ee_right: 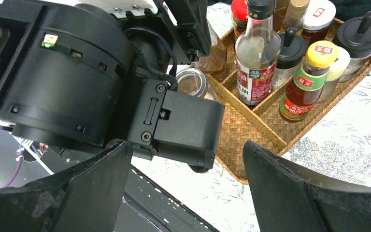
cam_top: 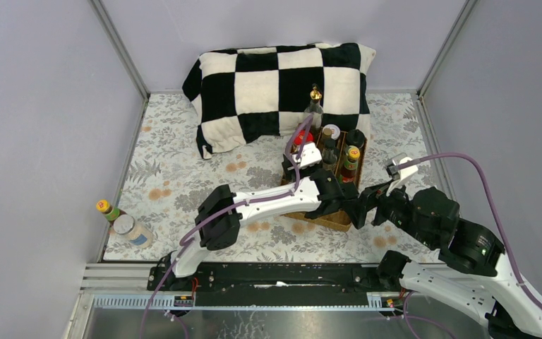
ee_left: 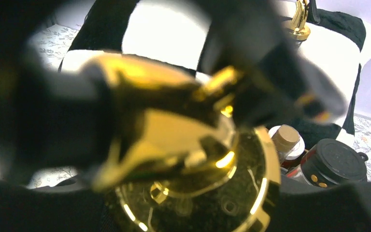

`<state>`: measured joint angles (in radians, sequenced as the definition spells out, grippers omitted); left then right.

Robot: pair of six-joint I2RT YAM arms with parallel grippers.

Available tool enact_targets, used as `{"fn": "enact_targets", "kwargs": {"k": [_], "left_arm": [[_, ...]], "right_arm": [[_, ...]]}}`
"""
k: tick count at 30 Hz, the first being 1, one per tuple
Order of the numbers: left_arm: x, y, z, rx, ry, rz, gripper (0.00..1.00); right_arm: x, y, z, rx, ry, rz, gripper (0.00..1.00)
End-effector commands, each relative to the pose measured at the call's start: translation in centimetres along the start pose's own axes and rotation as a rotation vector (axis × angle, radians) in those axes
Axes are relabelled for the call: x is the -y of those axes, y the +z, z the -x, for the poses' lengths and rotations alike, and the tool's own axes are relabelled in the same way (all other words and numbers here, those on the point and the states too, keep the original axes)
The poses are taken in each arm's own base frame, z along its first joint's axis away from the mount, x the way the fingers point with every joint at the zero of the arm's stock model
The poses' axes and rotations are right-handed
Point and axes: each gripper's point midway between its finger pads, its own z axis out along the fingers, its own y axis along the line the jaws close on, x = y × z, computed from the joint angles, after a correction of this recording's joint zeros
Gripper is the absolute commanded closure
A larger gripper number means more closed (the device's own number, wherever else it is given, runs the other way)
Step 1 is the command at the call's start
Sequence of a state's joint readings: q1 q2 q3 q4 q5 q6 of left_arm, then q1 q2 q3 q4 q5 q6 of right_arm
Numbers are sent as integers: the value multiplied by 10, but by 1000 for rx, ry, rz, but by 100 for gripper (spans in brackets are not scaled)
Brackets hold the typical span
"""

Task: Organize the condiment bottles
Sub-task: Place the bottle in the storage box.

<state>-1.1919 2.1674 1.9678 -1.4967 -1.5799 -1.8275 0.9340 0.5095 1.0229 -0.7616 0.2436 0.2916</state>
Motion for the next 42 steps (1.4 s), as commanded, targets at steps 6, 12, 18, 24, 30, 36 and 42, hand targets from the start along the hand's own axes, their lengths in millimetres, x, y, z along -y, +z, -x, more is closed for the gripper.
{"fn": "enact_targets", "kwargs": {"k": [6, 12, 18, 24, 30, 36, 42], "left_arm": [[9, -6, -22, 124, 89, -62, 45], [0, -13, 13, 130, 67, -73, 46], [-8, -11, 37, 142, 48, -67, 46], [-10, -12, 40, 142, 48, -69, 47], [-15, -7, 47, 143, 34, -56, 48], [-16, 2, 67, 148, 18, -25, 48], [-4, 2, 82, 148, 50, -9, 48]], "right_arm": [[-8, 11, 8, 15, -19, 23, 8], [-7, 7, 16, 32, -22, 12, 8], [-4, -2, 24, 51, -17, 0, 9], [9, -26, 48, 110, -38, -58, 9], [8, -24, 44, 96, -35, -53, 9], [8, -25, 49, 111, -36, -56, 10], [6, -26, 59, 124, -46, -60, 10]]}}
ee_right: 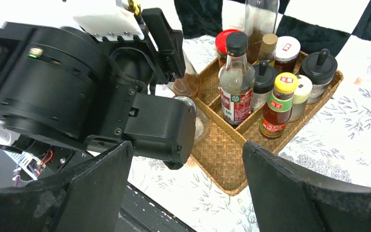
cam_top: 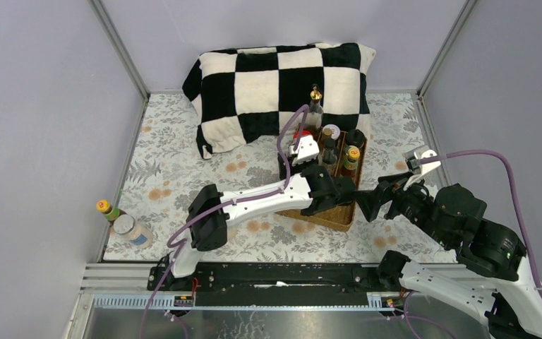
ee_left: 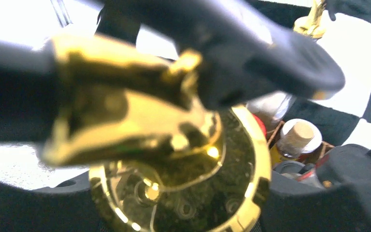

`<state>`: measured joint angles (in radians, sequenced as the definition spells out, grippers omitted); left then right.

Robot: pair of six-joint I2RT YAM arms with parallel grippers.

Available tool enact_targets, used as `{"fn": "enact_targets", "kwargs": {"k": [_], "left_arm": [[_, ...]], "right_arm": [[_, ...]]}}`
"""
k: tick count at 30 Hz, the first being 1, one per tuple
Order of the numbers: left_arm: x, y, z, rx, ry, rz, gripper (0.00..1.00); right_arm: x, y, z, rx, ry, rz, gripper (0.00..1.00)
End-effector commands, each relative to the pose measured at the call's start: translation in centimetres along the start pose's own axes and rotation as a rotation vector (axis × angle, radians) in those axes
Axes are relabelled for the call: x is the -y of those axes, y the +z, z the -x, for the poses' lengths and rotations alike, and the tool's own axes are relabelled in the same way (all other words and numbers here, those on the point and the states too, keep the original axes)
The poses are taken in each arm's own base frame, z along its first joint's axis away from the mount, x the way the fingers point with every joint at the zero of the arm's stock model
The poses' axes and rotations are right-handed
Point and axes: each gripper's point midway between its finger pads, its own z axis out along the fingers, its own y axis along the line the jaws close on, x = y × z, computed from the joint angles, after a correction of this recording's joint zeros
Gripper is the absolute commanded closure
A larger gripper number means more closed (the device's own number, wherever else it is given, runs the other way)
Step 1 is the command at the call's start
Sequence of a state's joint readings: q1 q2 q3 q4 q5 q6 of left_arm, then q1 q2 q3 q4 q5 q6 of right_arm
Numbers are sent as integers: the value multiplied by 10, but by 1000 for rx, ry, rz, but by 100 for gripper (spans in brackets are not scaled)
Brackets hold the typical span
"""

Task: Organize the condiment bottles
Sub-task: Place the bottle in the storage box.

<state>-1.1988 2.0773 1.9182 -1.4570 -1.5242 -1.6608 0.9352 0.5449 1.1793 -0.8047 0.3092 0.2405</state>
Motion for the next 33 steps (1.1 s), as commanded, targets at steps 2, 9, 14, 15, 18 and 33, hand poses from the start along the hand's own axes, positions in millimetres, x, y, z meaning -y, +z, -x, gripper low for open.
{"fn": "enact_targets", "kwargs": {"k": [2, 9, 14, 15, 18, 33], "left_arm": [[12, 2, 74, 204, -27, 3, 48], [20, 4, 84, 201, -47, 16, 46], [22, 9, 80, 202, -55, 27, 46], [22, 9, 79, 202, -53, 27, 46], [20, 11, 81, 202, -56, 29, 46], [5, -7, 105, 197, -72, -6, 47]], "right_arm": [[1, 1, 15, 25, -17, -18, 10], [-1, 3, 11, 16, -13, -11, 10], [-2, 6, 9, 13, -14, -8, 10], [-2, 6, 9, 13, -13, -6, 10], [-3, 5, 10, 19, -12, 4, 10], [-7, 4, 3, 11, 7, 31, 9]]}}
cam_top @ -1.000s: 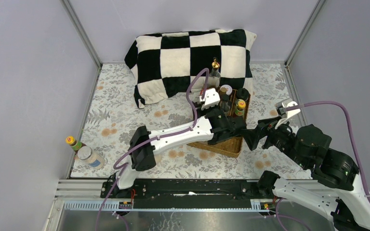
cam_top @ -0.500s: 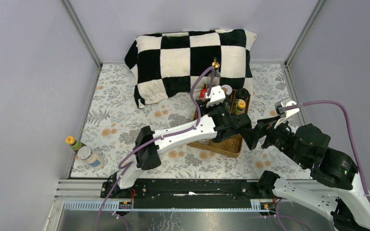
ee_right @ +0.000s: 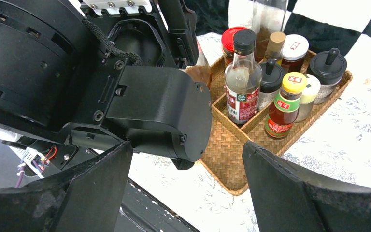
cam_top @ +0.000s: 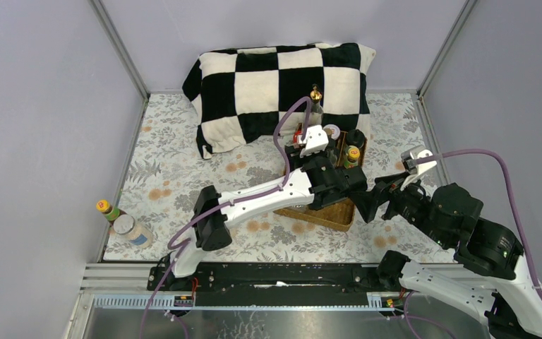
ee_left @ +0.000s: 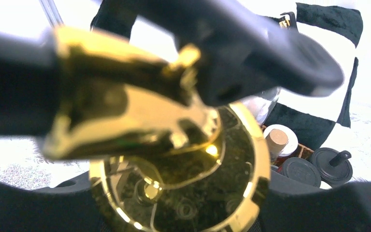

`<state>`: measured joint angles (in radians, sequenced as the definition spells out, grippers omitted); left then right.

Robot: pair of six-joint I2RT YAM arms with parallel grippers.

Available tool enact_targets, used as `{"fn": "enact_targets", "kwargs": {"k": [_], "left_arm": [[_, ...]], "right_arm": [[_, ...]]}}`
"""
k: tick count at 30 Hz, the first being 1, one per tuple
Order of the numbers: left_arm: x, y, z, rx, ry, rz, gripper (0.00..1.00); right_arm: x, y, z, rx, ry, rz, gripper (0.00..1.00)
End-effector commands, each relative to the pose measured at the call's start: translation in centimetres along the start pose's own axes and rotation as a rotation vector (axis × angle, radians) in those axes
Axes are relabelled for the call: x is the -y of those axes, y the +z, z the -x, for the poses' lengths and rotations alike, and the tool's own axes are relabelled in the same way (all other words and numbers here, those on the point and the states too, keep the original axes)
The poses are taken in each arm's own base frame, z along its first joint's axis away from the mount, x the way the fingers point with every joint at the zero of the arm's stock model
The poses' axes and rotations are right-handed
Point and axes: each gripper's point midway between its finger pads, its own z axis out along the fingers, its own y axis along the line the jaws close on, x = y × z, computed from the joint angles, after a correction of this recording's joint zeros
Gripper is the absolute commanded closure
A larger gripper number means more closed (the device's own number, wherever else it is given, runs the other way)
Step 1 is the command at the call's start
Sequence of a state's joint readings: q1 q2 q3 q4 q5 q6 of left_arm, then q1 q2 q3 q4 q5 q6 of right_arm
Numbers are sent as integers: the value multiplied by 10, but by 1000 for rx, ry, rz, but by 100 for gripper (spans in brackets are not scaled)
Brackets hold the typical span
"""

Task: Organize the condiment bottles
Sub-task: Place the bottle in the storage box.

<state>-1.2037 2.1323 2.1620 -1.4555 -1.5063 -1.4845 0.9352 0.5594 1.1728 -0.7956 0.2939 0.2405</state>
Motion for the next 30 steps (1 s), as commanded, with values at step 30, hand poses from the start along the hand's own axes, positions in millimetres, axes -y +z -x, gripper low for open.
{"fn": "enact_targets", "kwargs": {"k": [30], "left_arm": [[13, -42, 84, 1, -33, -269, 49]], "right_arm": [[-6, -6, -1, 20, 44, 44, 9]]}}
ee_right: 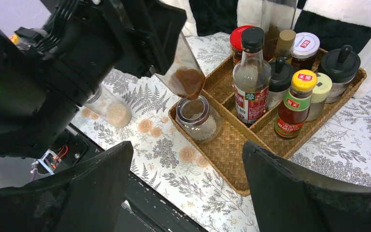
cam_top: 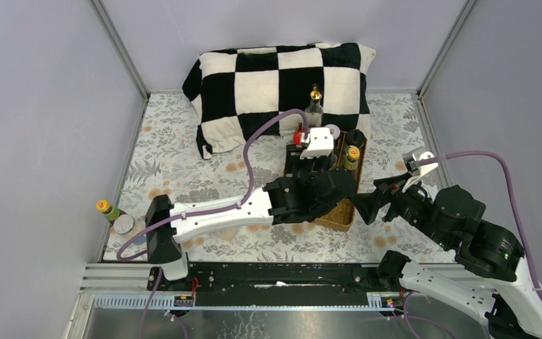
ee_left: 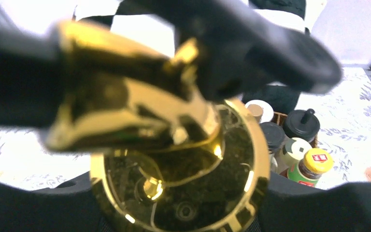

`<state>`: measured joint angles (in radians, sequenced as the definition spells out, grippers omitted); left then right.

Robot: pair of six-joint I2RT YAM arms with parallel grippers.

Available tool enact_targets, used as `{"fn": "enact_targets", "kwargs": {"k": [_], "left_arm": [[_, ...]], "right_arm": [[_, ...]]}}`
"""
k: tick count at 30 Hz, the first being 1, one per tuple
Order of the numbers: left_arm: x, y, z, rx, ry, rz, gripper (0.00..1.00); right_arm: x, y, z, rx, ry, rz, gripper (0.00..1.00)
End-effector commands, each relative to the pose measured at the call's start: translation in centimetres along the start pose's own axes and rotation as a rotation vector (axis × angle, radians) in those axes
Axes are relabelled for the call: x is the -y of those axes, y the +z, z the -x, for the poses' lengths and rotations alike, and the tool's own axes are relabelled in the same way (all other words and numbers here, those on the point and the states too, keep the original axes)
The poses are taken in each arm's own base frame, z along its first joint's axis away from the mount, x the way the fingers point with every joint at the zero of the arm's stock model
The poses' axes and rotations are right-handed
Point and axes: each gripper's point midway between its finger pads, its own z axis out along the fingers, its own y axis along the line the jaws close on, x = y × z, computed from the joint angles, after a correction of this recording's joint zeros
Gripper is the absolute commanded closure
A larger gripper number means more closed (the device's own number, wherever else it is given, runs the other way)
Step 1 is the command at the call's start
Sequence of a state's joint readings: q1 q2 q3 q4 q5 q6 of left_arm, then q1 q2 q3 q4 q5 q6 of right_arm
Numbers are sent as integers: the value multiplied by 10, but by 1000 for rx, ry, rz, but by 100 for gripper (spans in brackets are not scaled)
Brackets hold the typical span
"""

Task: Organize the condiment bottles
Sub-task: Place the bottle in the storage box.

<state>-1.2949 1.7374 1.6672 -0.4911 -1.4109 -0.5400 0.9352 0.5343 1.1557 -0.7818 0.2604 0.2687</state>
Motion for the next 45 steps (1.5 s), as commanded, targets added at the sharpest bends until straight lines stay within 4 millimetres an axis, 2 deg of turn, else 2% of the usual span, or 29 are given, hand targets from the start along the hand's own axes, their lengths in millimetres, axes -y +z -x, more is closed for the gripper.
{"fn": "enact_targets", "kwargs": {"k": [1, 7, 14, 19, 20, 29, 36, 45], "left_arm": [[14, 3, 44, 37, -97, -48, 49], [29, 21, 36, 33, -21, -117, 49], [22, 76, 20, -2, -17, -167, 50], [24, 119, 10, -17, -48, -247, 51], [28, 123, 9, -11, -39, -263, 52], [59, 130, -18, -10, -41, -447, 53], [53, 126, -39, -12, -92, -485, 54], [43, 141, -93, 11, -119, -530, 57]], "right_arm": [[0, -3, 0, 9, 10, 8, 10], [1, -3, -4, 7, 7, 4, 9], [4, 1, -9, -3, -3, -10, 9], [6, 6, -13, -15, -14, -23, 9], [6, 8, -14, -17, -15, -24, 9], [7, 21, -21, -35, -26, -43, 9], [7, 25, -27, -50, -26, -44, 9], [5, 31, -34, -69, -18, -38, 9]]}}
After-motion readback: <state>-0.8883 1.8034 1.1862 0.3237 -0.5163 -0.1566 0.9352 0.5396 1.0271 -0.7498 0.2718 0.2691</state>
